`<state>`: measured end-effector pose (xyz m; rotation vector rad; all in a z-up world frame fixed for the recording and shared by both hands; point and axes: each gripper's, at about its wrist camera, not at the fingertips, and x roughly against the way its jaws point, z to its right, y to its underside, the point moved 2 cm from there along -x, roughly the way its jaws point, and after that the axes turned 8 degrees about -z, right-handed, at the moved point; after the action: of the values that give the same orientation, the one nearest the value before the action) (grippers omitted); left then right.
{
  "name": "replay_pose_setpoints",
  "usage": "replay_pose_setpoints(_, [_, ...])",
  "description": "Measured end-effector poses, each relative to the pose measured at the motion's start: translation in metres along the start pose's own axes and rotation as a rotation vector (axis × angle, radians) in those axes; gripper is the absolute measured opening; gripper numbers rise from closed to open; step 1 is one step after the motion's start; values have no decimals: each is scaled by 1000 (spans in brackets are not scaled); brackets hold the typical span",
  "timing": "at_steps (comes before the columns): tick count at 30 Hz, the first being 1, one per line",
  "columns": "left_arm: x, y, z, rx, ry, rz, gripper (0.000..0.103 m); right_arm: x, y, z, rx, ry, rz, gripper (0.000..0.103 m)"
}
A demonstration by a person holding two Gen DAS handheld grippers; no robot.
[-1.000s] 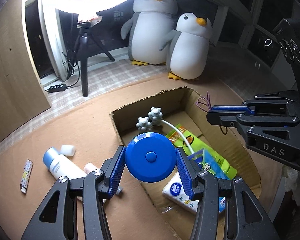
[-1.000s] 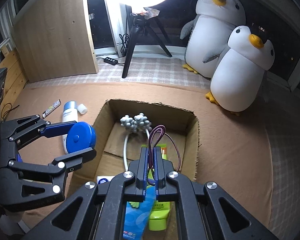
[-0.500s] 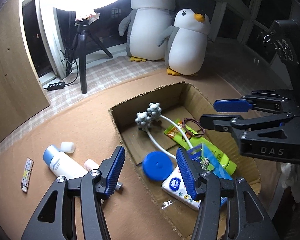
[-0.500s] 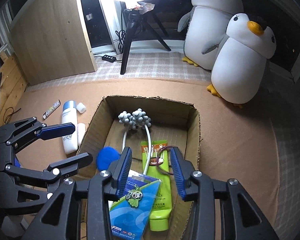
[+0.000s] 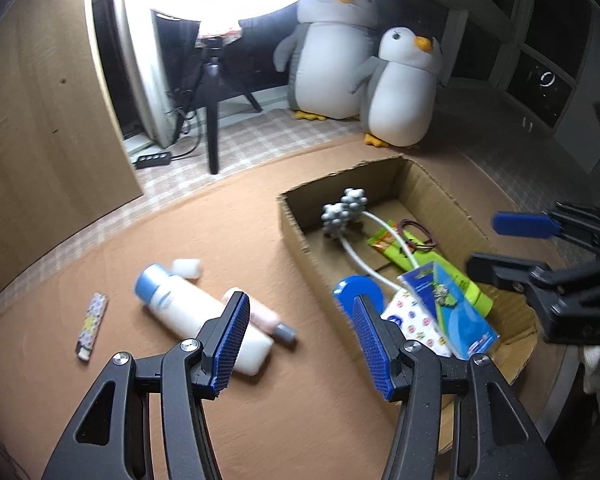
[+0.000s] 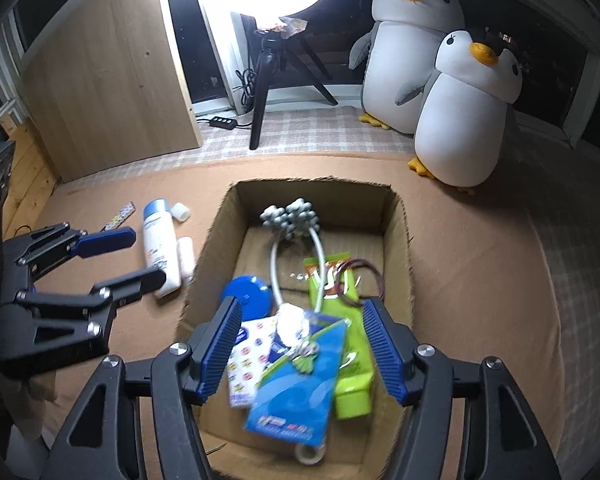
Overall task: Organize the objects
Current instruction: 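Open the right tool over the box dropping the hair tie while the left tool drops the tape measure, then move the left tool to the white AQUA sunscreen bottle and close on it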
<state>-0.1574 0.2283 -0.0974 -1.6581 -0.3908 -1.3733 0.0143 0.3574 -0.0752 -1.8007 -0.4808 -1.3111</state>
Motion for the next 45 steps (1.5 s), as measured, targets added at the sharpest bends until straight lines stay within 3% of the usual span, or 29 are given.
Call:
replay_pose_setpoints(8, [9,19,-55,89,-39,-24,58,21,30,-47,38,-1,22,69])
replay_pose_setpoints(15, [8,22,-107,181,-47,-59,58,23,63,-81,9,-47,11,69])
replay_pose_setpoints(20, [-7,12,-132,254,-33,-93,58,26,81,-96,4,-15,1,70])
replay_pose_setpoints(34, [-77,-22,-135,328,-41,-212,58,30,113,-73,-92,21,-11,71])
replay_pose_setpoints(45, [-97,-31,-125,309,-102,-227,58,23,124,-53,-126,27,-44,71])
